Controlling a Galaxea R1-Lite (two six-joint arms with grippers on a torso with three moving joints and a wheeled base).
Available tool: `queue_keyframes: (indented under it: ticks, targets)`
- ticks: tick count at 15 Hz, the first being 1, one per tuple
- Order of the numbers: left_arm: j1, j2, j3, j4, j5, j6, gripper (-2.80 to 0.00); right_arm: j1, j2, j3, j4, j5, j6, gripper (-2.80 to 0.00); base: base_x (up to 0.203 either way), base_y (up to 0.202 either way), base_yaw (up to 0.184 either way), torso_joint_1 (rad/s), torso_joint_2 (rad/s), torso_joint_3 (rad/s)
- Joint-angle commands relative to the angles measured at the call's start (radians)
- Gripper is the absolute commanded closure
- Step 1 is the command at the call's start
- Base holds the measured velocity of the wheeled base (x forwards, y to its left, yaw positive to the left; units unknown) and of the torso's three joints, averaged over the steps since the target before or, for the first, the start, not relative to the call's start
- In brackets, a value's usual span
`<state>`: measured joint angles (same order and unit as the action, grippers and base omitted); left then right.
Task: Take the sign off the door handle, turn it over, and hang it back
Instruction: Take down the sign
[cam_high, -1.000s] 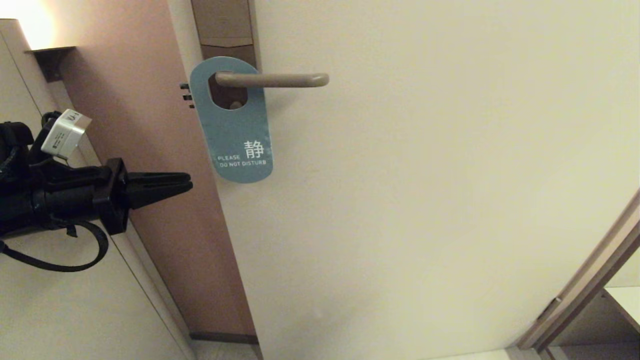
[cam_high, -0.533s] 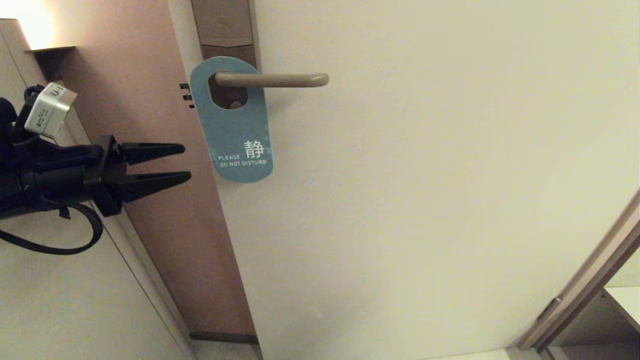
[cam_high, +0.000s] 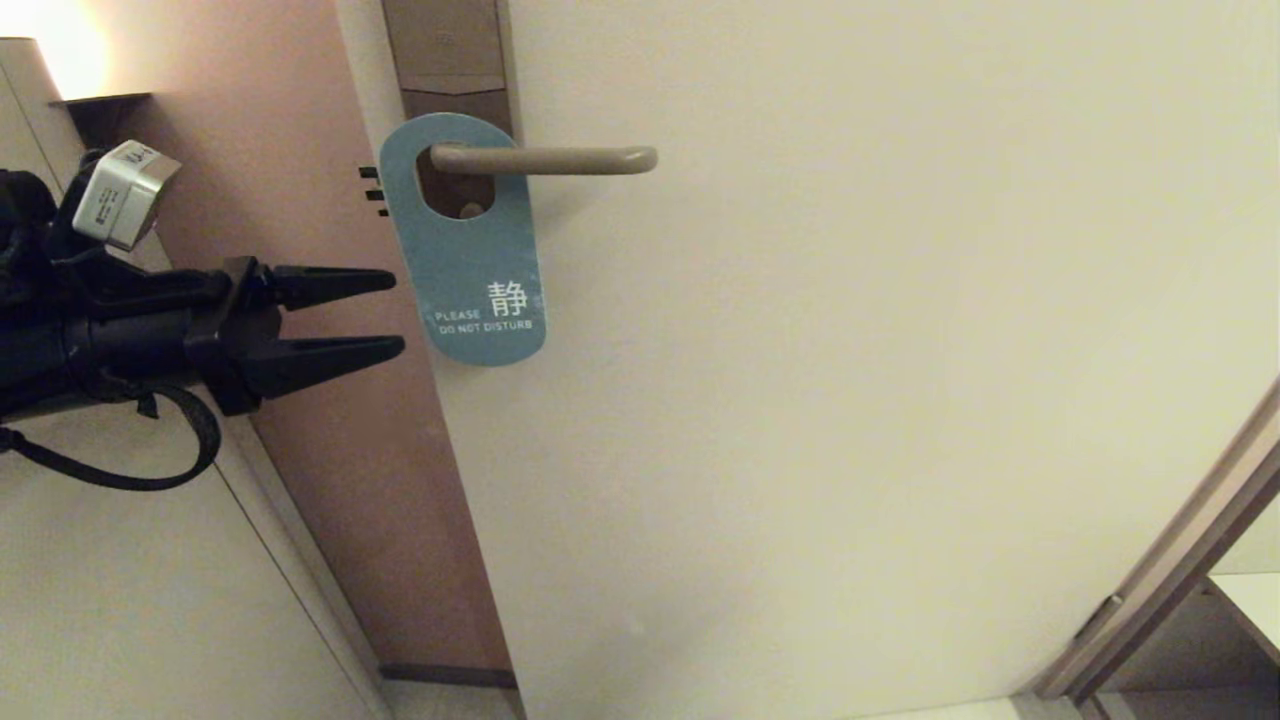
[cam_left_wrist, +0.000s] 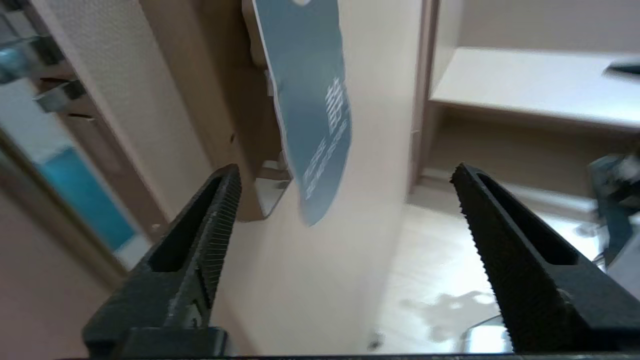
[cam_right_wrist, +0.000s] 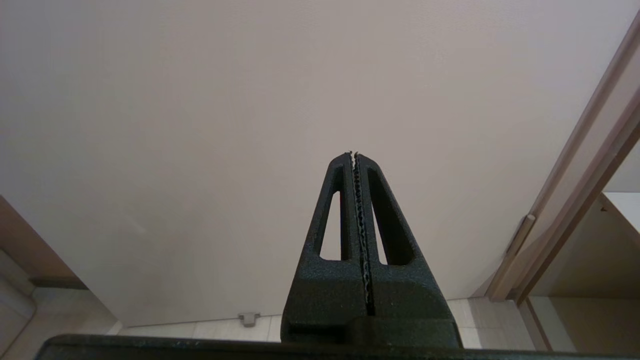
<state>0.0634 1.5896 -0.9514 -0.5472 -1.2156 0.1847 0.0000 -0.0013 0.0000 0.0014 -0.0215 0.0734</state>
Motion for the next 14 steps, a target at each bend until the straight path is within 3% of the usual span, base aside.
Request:
queue_keyframes:
  ticks: [1,14]
  targets:
    - [-0.016,0.007,-0.022,-0.005,-0.005,-0.034,-2.80,0.000,0.001,0.000,0.000,0.000,0.000,0.00,0.000,0.000,0.000,0.000,0.00,0.000]
    - [-0.088,0.040,-0.072,-0.003,-0.010,-0.090,-2.80,0.000,0.001,0.000,0.000,0.000,0.000,0.00,0.000,0.000,0.000,0.000,0.00,0.000]
